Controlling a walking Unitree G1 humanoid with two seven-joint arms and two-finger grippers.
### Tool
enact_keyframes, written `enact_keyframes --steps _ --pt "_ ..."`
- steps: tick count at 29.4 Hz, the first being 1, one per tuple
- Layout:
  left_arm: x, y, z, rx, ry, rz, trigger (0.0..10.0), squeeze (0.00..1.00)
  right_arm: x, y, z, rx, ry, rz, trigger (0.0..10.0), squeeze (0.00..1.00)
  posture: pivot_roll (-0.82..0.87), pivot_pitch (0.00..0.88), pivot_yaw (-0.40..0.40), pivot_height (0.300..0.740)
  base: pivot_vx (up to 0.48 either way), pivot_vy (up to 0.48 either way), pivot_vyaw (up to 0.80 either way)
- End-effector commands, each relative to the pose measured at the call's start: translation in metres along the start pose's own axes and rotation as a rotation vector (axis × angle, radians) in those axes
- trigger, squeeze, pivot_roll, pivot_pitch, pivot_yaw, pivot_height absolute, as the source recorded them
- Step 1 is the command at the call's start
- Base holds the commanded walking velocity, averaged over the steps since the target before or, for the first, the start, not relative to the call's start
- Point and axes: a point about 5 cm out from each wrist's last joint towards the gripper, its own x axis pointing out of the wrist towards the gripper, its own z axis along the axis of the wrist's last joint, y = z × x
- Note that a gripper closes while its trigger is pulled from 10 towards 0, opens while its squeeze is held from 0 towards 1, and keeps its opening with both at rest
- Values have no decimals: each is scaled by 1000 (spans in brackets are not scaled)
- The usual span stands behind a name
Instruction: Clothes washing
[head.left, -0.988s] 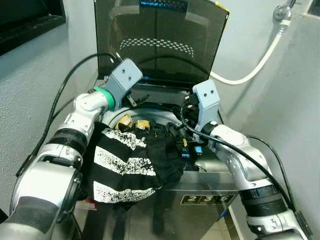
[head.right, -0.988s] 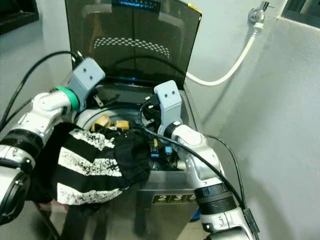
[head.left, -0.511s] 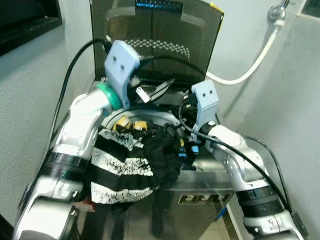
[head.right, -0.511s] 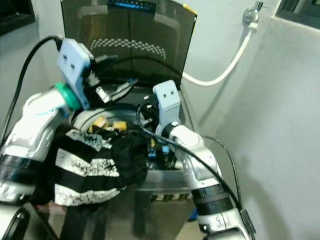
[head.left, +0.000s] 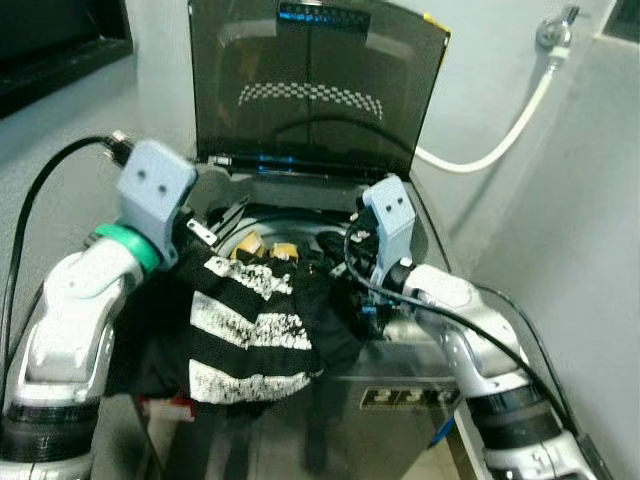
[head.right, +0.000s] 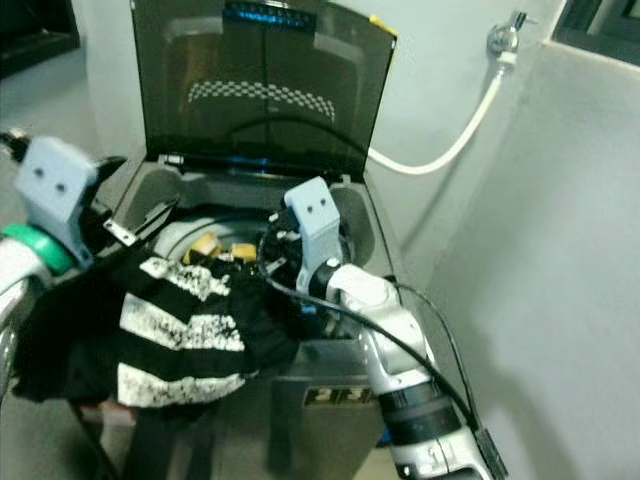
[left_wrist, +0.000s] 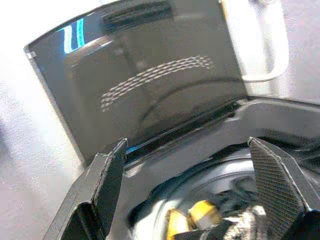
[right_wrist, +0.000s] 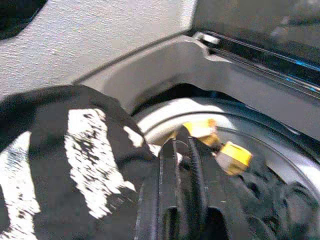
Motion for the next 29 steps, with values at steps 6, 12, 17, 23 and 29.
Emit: enact_keyframes --steps 6,12,17,23,29 --pt "-10 -29 7 -35 -62 -6 10000 0 -1 5 -5 26 -8 55 10000 1000 27 0 -60 740 0 0 0" --pt "-37 -44 -10 -35 78 158 10000 0 -6 17 -7 59 -22 182 10000 1000 30 8 -62 740 0 0 0" --pt "-57 -47 -28 -46 235 264 10000 0 -8 25 -9 55 -6 274 10000 1000 30 7 -57 740 0 0 0" --pt "-66 -49 -32 -72 293 316 10000 0 -13 33 -11 28 28 381 10000 1000 32 4 -60 740 0 0 0" --pt "-85 -68 -26 -97 256 186 10000 0 -23 39 -10 14 52 555 10000 1000 35 2 -63 740 0 0 0"
